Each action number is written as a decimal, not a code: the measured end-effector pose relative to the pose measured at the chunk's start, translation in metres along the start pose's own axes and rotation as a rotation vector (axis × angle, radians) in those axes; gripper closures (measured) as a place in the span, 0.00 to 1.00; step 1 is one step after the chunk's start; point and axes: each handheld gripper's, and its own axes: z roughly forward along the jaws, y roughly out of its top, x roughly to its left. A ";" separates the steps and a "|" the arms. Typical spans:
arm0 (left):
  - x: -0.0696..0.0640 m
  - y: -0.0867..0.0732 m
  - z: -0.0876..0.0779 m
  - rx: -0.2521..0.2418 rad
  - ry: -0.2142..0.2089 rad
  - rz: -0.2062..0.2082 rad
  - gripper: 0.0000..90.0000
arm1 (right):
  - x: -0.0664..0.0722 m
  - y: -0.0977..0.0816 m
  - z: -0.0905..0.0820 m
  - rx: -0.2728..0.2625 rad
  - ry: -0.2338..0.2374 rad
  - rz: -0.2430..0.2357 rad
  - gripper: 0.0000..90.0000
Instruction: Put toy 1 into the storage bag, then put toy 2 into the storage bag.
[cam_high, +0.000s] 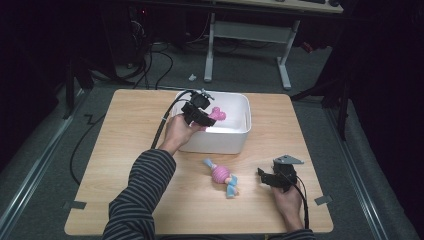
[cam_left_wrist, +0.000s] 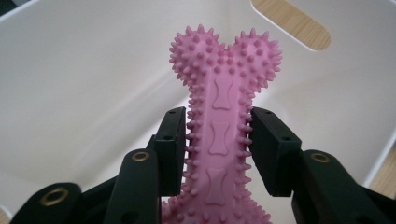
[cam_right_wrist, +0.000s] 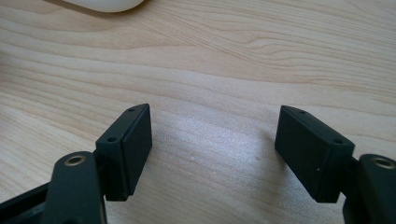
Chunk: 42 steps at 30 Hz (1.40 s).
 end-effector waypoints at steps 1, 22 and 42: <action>0.000 -0.001 -0.001 -0.010 -0.004 -0.007 0.62 | 0.000 0.000 0.000 0.000 0.000 0.000 0.31; 0.003 -0.036 -0.064 -0.193 0.067 -0.052 0.35 | 0.000 0.000 0.000 0.001 0.002 -0.001 0.31; 0.017 -0.118 -0.111 -0.316 0.147 -0.173 0.32 | 0.000 0.000 0.000 0.000 0.002 0.001 0.31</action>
